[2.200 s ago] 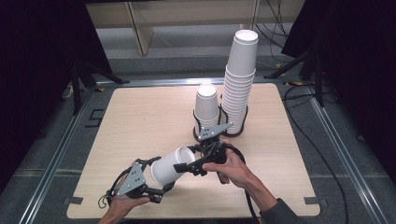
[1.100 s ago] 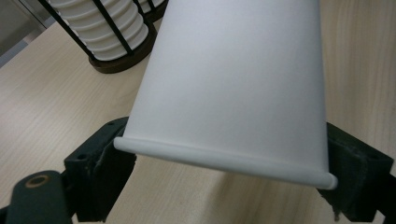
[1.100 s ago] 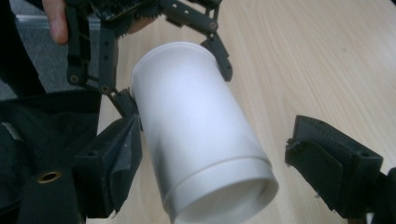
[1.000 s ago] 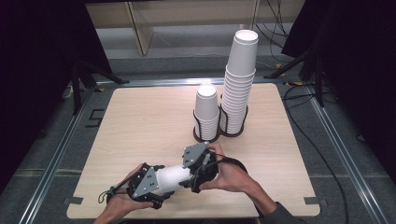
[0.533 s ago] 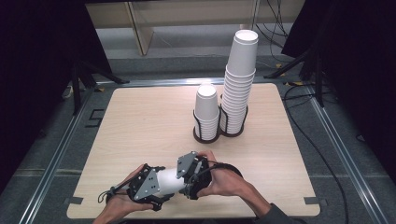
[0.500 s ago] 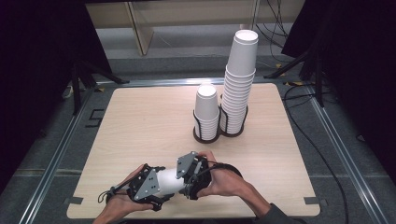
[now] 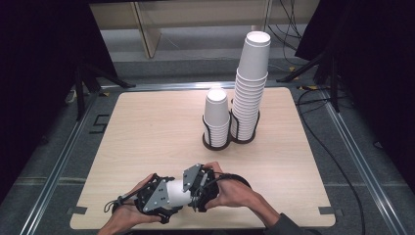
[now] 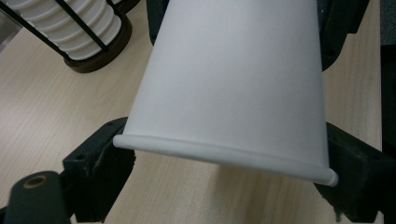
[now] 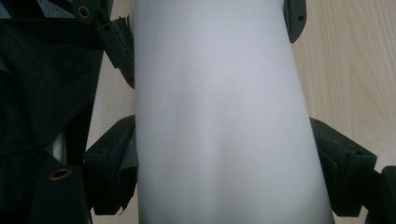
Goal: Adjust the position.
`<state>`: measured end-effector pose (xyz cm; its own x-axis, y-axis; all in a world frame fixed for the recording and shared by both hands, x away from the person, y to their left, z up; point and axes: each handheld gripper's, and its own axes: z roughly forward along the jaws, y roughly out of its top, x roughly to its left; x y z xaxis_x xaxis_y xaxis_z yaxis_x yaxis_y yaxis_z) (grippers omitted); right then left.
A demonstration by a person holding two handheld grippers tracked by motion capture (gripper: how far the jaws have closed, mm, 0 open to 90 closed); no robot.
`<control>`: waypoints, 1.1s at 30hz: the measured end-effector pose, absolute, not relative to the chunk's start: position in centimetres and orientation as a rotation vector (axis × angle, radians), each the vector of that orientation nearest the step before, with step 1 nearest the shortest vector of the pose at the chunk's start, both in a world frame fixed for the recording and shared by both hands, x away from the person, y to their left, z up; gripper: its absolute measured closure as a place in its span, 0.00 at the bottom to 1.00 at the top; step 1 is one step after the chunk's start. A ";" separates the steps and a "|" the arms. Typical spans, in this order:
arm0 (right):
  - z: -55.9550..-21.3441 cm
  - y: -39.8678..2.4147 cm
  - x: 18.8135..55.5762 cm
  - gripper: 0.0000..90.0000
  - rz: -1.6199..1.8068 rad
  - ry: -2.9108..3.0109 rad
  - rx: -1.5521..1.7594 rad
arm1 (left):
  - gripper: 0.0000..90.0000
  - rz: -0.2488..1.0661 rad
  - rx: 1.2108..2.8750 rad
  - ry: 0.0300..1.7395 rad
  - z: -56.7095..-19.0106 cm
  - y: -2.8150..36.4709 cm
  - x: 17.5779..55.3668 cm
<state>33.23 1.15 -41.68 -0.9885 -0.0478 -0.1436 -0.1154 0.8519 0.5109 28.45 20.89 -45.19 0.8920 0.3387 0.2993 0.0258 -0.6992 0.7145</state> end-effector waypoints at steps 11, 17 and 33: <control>-40.7 -1.4 35.1 0.24 1.088 2.907 -0.041 | 0.14 0.366 1.951 0.379 -45.3 23.1 29.7; -39.4 -3.7 36.2 0.24 1.312 2.844 0.075 | 0.16 0.253 1.756 0.456 -44.8 24.3 30.2; -39.0 -4.1 36.5 0.24 1.511 2.795 0.025 | 0.15 0.203 1.651 0.507 -44.6 23.8 30.0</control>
